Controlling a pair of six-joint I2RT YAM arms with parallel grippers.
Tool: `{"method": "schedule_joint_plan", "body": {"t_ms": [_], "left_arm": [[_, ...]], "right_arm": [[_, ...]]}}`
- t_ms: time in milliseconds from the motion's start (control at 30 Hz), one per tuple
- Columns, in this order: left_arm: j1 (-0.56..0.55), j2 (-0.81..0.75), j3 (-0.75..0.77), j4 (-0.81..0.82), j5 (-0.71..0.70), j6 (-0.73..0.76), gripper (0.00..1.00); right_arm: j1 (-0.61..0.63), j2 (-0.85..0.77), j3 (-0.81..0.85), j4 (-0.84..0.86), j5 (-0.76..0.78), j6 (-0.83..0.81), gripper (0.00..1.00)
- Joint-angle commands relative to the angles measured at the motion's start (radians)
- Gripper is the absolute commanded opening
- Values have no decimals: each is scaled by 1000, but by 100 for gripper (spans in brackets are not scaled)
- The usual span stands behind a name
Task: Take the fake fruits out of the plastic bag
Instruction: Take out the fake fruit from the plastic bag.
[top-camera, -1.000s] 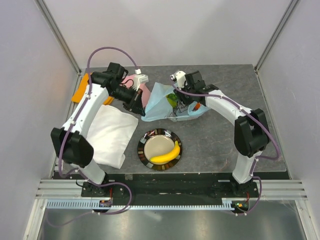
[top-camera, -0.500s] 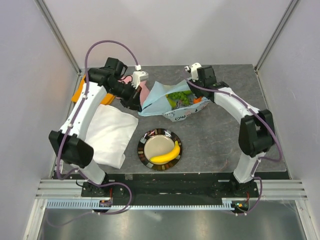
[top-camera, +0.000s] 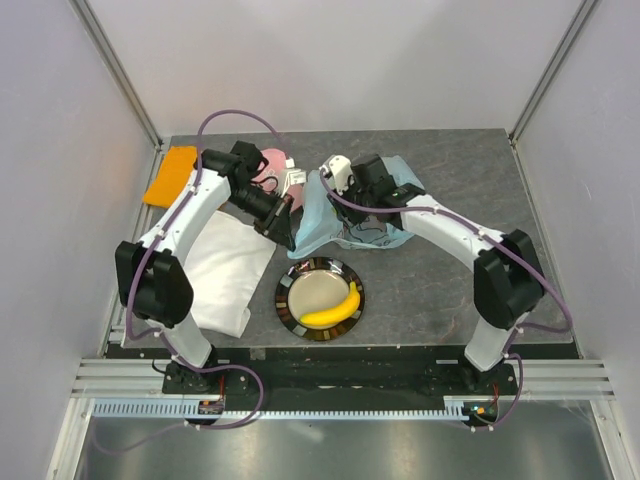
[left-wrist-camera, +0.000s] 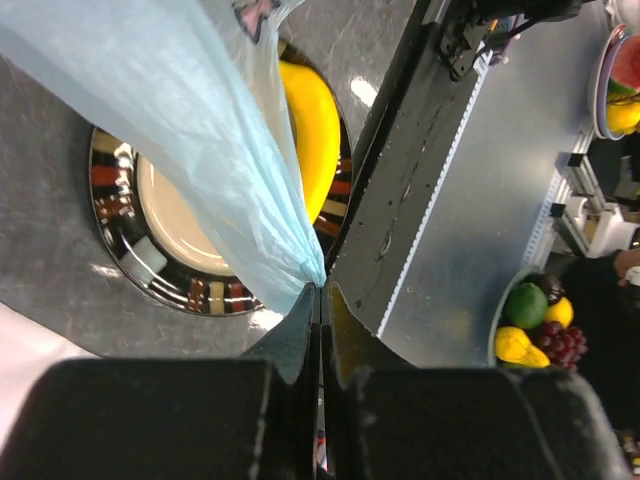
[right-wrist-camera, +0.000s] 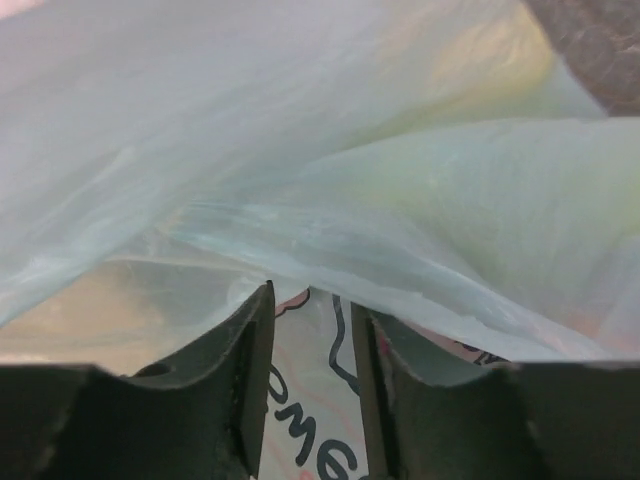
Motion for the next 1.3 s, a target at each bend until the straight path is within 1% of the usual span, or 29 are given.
{"method": "schedule_joint_plan", "body": {"t_ms": [0,67,167,233,267,300,367,400,433,500,567,833,967,1067,1133,1167,1233,1267], "left_arm": [[10,-6,-30,52,-44,-90,2],[36,-22,-16,115,-81,-136,2],[69,-46,12,147,-103,-142,2],[76,-54,10,144,-109,-124,2],[76,-57,4,146,-109,-118,1],[76,-62,-3,141,-101,-116,1],[76,-65,-33,134,-86,-112,1],[76,-66,-42,135,-69,-112,2],[76,-69,-62,132,-61,-109,2],[76,-76,-89,129,-57,-101,2],[76,-82,-102,129,-67,-86,2],[76,-97,-108,107,-50,-58,2],[76,-89,-115,106,-44,-58,1],[76,-72,-94,109,-31,-73,2],[76,-63,-79,115,-26,-85,2],[76,-63,-74,117,-24,-89,2],[76,-53,-65,118,-27,-96,1],[76,-49,-63,127,-29,-96,1]], "right_arm": [[-7,81,62,14,77,49,40],[-8,96,65,13,117,36,38],[-10,122,71,14,152,18,37],[-14,165,91,14,158,29,39],[-16,180,121,14,160,41,41],[-17,194,140,13,154,45,53],[-16,235,190,14,134,56,70],[-16,248,207,13,134,62,80],[-16,260,223,11,106,64,82],[-17,298,266,6,124,76,86],[-22,331,295,3,146,82,87],[-37,458,404,-1,138,99,87],[-37,507,441,-7,132,101,94],[-40,527,444,-12,146,102,93],[-46,529,436,-14,148,101,86],[-50,524,435,-15,146,101,76],[-59,500,424,-20,134,90,66],[-60,484,421,-23,132,85,59]]}}
